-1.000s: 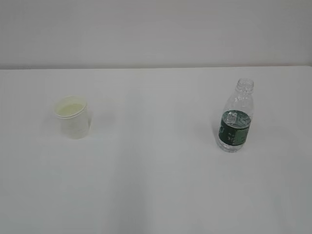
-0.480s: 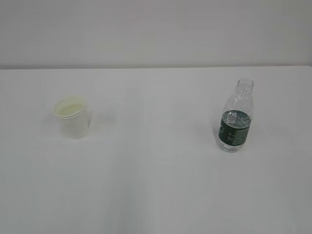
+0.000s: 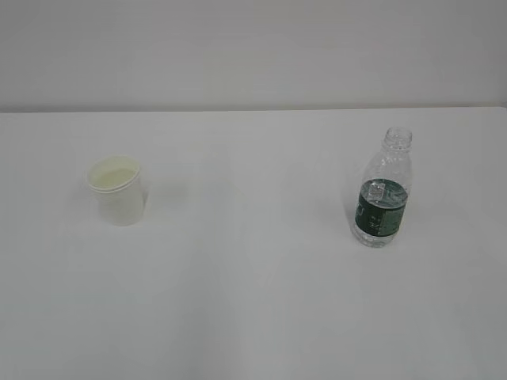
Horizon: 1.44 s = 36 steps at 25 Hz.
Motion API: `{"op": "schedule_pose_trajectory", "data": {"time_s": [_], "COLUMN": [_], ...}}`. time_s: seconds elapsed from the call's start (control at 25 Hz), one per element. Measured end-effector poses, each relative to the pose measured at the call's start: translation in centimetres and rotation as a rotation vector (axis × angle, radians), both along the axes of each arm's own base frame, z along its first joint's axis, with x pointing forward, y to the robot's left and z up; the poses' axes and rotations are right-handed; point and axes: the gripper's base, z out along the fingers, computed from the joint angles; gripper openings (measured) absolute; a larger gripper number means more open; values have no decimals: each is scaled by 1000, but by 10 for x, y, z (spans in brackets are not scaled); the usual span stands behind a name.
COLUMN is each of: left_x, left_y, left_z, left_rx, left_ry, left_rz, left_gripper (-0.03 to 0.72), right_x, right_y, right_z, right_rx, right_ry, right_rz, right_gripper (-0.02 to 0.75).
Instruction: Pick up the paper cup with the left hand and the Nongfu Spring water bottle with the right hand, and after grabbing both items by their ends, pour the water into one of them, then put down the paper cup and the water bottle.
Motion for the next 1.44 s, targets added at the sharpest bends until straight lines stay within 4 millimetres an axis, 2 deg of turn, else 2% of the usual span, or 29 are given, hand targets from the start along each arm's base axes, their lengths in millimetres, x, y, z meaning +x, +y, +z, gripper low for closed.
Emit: {"op": "schedule_pose_trajectory", "data": {"time_s": [0.72,1.44], "left_x": [10,10], "left_y": [-2,-2], "left_z": [-2,-2], "left_rx": [-10,-11], "left_ry": [-68,-69], "left_rz": [10,10], "left_gripper": [484,453], "right_x": [14,14], "right_y": [3,3], "right_z": [-9,-8], "right_rx": [7,6], "right_ry": [-58,-65], "right_rz": [5,6], "right_gripper": [588,588]}}
